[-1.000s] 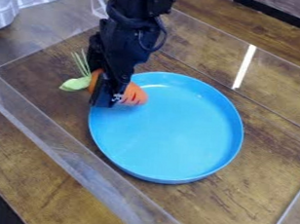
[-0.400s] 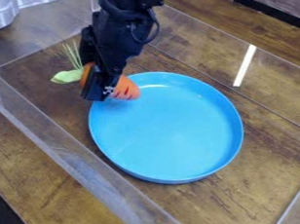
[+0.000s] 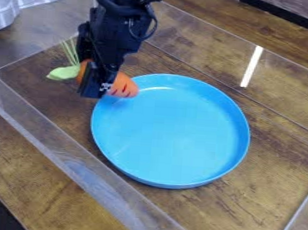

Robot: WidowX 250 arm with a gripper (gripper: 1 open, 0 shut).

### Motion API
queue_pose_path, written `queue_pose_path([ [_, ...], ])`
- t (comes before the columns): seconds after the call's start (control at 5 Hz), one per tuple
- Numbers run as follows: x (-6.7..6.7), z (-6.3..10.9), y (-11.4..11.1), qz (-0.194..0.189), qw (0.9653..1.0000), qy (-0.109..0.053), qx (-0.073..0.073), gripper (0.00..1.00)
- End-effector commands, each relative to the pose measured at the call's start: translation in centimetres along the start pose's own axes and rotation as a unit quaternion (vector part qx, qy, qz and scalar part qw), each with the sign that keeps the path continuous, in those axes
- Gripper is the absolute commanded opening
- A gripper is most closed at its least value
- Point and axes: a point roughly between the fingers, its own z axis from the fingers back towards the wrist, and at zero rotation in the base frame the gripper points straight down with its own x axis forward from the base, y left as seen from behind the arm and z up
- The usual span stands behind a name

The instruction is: Remove the carrot from inside the blue tray and put it on the table

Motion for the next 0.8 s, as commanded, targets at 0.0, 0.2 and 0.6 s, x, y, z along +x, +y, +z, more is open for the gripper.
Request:
queue_pose_path([
  [0.0, -0.2, 1.6, 1.7, 0.019, 0.9991, -0.028, 0.025, 0.0],
  [0.2, -0.4, 1.0, 2.2, 0.02, 0.9992, -0.022, 0.026, 0.0],
  [0.6, -0.4, -1.0, 3.2, 0.02, 0.9994, -0.011, 0.027, 0.0],
])
